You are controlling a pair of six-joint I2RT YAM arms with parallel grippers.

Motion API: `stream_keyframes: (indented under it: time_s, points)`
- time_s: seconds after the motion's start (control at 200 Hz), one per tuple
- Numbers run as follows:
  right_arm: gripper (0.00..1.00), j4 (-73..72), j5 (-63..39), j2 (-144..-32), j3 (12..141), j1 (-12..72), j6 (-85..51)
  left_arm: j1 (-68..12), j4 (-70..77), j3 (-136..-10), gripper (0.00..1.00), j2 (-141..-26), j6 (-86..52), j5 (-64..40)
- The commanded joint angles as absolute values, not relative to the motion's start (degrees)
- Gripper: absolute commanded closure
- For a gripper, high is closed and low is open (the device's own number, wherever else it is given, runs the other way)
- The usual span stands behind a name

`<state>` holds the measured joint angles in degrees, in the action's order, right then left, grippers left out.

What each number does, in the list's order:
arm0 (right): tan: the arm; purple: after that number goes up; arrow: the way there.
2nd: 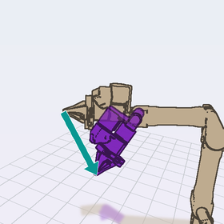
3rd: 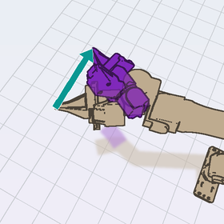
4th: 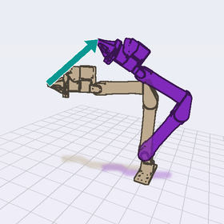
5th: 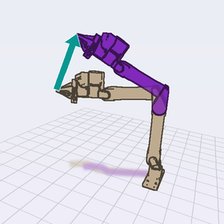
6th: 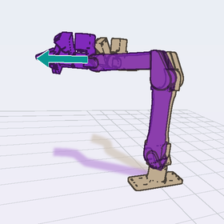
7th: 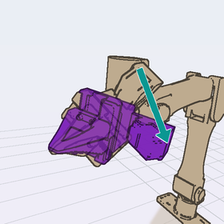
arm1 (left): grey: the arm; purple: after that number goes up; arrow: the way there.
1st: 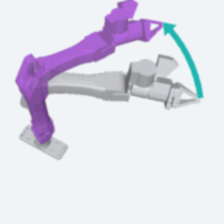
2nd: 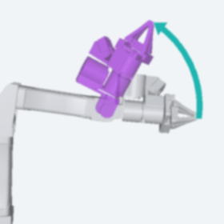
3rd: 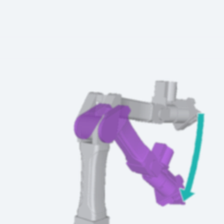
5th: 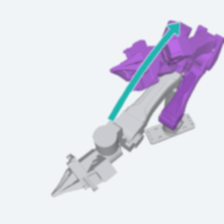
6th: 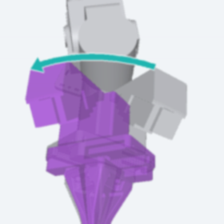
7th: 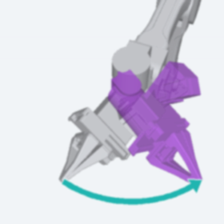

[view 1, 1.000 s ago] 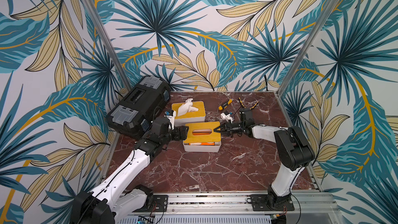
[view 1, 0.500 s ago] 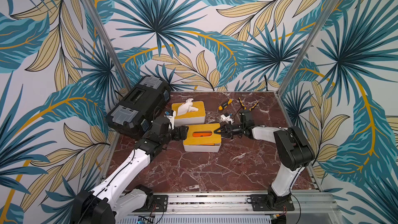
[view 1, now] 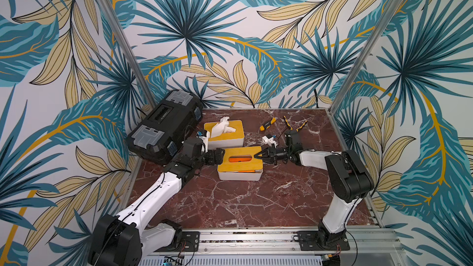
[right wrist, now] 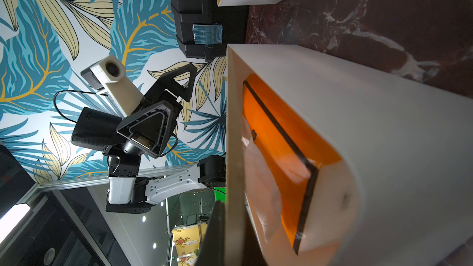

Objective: Put the tissue paper into the tissue box
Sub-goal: Close the box lid on the tissue box.

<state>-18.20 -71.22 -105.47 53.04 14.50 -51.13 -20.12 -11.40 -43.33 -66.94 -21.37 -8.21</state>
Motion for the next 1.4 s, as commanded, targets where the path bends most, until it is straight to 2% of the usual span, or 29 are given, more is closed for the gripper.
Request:
stream_keyframes:
  time_s: [0.0,0.876,1.212,1.397]
  points:
    - [1.0,-20.17,-70.66,-106.22,51.79,14.5,-52.42,-19.64,-8.95,-42.23,0.0,-68.7,-22.37,-11.66]
    - [1.0,-21.94,-70.36,-107.38,51.42,15.22,-53.2,-19.72,0.41,-39.47,0.0,-77.4,-28.33,-20.16]
    - [1.0,-22.24,-69.91,-108.18,51.42,15.59,-53.42,-19.74,-0.13,-39.81,0.0,-78.18,-28.48,-20.2]
    - [1.0,-22.34,-69.71,-108.72,51.55,15.64,-53.42,-19.78,-2.13,-40.49,0.05,-78.37,-27.61,-20.12]
